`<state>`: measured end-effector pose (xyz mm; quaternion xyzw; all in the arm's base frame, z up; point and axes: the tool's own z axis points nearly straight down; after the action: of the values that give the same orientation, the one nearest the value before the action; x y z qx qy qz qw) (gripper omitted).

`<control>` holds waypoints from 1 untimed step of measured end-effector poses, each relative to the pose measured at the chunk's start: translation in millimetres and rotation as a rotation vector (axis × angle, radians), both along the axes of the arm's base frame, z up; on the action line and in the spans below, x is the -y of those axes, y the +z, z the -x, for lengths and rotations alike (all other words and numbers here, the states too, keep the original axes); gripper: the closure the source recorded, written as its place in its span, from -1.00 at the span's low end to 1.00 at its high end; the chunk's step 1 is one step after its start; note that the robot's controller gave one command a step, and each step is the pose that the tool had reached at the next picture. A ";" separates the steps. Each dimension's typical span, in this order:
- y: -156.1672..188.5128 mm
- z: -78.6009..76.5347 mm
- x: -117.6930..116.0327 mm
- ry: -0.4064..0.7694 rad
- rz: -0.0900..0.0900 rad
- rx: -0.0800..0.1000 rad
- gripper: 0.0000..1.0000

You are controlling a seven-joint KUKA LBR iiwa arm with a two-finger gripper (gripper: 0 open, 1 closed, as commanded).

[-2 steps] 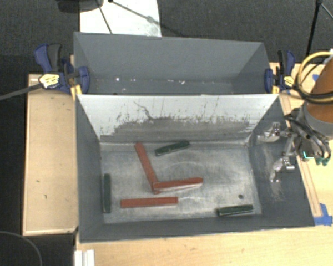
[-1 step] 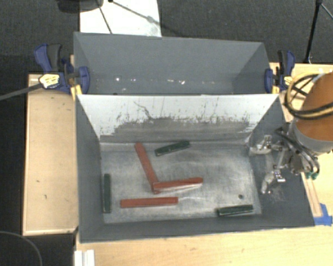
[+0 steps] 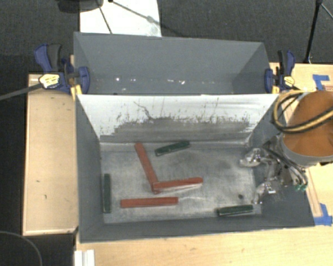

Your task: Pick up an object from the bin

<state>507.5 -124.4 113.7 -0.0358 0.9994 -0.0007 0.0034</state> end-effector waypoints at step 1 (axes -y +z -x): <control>-25.0 11.0 -17.0 -0.007 0.001 -0.007 -1.00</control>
Offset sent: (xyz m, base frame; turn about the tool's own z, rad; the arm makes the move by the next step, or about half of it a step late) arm -0.0260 0.0221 -0.0185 0.1010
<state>496.5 -107.4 88.7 -0.0323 0.9995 -0.0010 -0.0001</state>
